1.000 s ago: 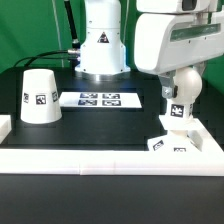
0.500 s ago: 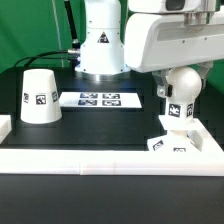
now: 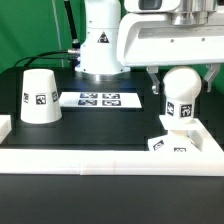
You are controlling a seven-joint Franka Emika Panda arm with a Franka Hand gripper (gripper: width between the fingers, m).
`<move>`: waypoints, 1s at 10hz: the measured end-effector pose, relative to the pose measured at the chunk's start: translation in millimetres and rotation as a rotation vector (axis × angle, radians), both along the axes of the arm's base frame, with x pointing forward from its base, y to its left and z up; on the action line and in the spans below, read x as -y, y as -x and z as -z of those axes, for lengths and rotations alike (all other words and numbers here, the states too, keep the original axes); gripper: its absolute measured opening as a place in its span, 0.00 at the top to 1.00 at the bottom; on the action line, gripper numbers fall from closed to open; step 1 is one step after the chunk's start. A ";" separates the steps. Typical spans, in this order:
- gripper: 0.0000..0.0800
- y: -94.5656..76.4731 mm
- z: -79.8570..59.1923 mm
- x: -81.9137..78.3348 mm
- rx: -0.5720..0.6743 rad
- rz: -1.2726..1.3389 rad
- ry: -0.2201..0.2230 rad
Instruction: Assemble lamp
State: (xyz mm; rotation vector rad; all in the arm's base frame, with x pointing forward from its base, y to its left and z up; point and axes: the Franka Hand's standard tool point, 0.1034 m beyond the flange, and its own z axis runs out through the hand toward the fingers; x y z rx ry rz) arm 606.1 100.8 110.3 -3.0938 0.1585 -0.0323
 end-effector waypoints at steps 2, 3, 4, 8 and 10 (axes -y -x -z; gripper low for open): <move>0.28 0.4 0.2 -0.4 -0.010 0.219 -0.003; 0.28 0.5 0.3 -0.6 -0.015 0.315 -0.004; 0.28 0.7 0.3 -0.6 -0.021 0.399 -0.008; 0.28 0.9 0.2 -1.5 -0.047 0.665 -0.026; 0.28 0.8 0.0 -2.7 -0.053 0.781 -0.031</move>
Offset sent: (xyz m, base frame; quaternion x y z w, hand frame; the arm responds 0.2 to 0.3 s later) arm -0.0022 0.0021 -0.0049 -0.0256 -0.0130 0.1755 0.9841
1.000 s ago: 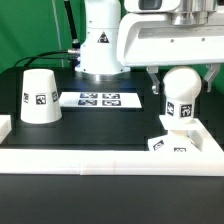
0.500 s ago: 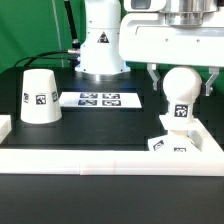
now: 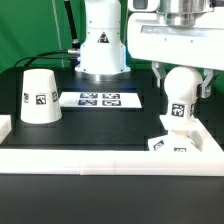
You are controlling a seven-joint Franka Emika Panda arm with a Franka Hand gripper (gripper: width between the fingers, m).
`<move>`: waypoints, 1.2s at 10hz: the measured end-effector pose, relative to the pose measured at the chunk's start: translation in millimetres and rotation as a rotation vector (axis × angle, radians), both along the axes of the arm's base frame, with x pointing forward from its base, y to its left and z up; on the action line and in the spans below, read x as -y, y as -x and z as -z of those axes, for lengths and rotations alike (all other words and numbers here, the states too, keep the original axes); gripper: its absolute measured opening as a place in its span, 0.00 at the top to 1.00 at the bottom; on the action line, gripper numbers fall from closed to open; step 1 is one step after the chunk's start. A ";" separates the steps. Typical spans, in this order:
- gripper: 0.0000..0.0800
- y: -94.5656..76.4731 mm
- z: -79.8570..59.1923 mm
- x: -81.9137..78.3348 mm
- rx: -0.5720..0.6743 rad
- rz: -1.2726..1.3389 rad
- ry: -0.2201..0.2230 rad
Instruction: Assemble lamp
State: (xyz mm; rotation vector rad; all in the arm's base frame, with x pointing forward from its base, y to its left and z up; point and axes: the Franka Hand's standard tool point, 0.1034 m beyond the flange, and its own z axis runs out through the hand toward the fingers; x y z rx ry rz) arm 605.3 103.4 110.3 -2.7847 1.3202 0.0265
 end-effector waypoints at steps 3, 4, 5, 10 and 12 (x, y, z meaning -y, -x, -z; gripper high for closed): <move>0.27 0.1 0.2 -0.7 -0.002 0.034 -0.002; 0.15 0.1 0.2 -0.7 0.000 -0.006 -0.001; 0.15 0.1 0.2 -0.7 0.002 -0.039 -0.001; 0.13 0.1 0.5 -1.6 0.028 -0.459 0.005; 0.13 0.1 0.5 -2.1 0.037 -0.614 0.006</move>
Offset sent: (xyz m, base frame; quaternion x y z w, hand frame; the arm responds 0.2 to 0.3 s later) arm 0.0000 0.0000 0.0000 0.0000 0.0000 -0.0650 0.9979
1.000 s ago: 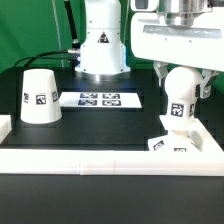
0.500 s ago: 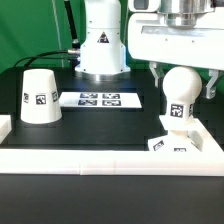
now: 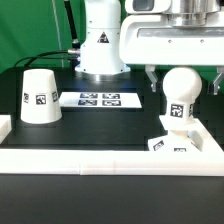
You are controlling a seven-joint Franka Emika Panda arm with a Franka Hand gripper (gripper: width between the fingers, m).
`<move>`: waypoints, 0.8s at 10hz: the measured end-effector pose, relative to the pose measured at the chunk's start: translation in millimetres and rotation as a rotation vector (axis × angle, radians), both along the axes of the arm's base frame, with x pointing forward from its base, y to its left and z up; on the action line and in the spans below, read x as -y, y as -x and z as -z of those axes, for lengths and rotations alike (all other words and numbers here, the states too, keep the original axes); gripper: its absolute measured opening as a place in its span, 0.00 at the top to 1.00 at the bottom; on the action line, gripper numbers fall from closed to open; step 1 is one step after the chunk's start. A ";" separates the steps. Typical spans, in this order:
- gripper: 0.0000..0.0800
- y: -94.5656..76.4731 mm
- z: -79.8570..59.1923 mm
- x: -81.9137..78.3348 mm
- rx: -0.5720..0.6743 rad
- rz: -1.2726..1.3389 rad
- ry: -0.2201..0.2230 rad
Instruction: Assemble lamp
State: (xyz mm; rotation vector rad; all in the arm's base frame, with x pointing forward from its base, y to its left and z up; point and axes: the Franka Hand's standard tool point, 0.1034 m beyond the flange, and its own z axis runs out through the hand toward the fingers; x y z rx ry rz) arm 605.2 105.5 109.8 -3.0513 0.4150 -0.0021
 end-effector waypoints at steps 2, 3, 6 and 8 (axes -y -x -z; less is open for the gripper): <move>0.13 -0.2 0.0 0.4 0.010 -0.177 0.002; 0.13 -0.7 0.5 2.6 0.015 -0.276 0.003; 0.13 -1.2 0.0 1.4 0.028 -0.501 0.017; 0.13 -2.5 -1.1 2.1 0.037 -0.658 0.030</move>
Offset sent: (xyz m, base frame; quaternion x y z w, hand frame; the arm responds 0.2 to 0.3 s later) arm 0.0061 -0.0007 0.0011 -0.0103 -0.0087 -0.2323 0.9725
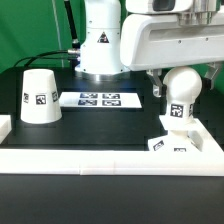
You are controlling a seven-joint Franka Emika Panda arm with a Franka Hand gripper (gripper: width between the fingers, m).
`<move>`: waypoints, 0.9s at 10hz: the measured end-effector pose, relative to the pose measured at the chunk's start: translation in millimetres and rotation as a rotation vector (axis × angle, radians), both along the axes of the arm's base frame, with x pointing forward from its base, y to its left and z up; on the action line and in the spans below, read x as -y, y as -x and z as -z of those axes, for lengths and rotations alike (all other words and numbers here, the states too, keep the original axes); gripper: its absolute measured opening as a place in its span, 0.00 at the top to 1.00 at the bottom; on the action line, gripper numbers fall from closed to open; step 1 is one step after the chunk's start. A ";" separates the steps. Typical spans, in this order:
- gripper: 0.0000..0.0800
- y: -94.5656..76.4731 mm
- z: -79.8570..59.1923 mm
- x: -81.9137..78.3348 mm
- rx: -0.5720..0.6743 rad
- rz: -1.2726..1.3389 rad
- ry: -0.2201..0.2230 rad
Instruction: Assemble lamp
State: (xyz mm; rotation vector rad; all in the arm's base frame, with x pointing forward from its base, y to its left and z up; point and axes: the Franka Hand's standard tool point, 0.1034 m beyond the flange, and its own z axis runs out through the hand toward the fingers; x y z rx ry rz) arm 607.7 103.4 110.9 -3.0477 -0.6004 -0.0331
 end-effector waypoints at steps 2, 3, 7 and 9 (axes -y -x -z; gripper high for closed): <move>0.13 -0.4 -0.3 0.1 0.007 -0.143 0.008; 0.13 -0.6 -0.3 0.6 0.010 -0.208 0.014; 0.13 -0.5 -0.4 1.5 0.013 -0.393 0.041; 0.13 -0.7 -0.4 2.3 0.014 -0.518 0.052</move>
Offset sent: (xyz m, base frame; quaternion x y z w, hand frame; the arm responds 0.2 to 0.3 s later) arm 0.0017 0.0041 0.0032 -0.0002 0.0044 -0.1415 0.9899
